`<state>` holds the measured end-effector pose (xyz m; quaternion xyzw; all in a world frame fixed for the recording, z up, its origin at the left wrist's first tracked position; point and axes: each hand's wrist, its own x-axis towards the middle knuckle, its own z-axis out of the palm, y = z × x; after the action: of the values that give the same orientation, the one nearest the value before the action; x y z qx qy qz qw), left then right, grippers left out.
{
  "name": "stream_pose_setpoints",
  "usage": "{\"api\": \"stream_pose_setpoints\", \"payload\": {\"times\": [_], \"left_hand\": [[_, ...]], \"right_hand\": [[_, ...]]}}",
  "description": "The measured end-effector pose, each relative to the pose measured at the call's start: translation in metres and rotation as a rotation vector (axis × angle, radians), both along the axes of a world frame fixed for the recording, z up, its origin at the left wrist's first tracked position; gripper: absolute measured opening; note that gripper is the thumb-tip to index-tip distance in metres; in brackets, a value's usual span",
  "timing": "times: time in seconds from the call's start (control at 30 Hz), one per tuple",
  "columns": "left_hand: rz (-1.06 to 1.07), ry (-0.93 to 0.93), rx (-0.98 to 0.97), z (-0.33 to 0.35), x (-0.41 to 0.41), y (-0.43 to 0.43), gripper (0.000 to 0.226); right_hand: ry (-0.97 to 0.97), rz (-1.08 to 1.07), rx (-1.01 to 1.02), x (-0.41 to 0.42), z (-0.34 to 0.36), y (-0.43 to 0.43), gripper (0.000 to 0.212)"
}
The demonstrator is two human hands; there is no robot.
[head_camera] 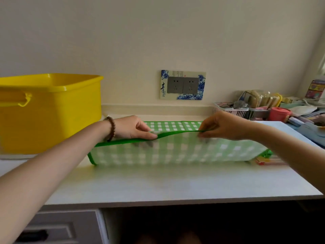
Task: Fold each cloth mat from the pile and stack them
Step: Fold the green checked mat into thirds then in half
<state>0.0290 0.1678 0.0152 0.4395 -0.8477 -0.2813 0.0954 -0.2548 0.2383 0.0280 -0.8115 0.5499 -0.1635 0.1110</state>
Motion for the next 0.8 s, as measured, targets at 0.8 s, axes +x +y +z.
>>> {"api": "stream_pose_setpoints", "payload": {"times": [0.8], "left_hand": [[0.209,-0.264,-0.385,-0.079,-0.046,-0.115,0.05]], "right_hand": [[-0.046,-0.178,0.1,-0.018,-0.109,-0.176,0.034]]}}
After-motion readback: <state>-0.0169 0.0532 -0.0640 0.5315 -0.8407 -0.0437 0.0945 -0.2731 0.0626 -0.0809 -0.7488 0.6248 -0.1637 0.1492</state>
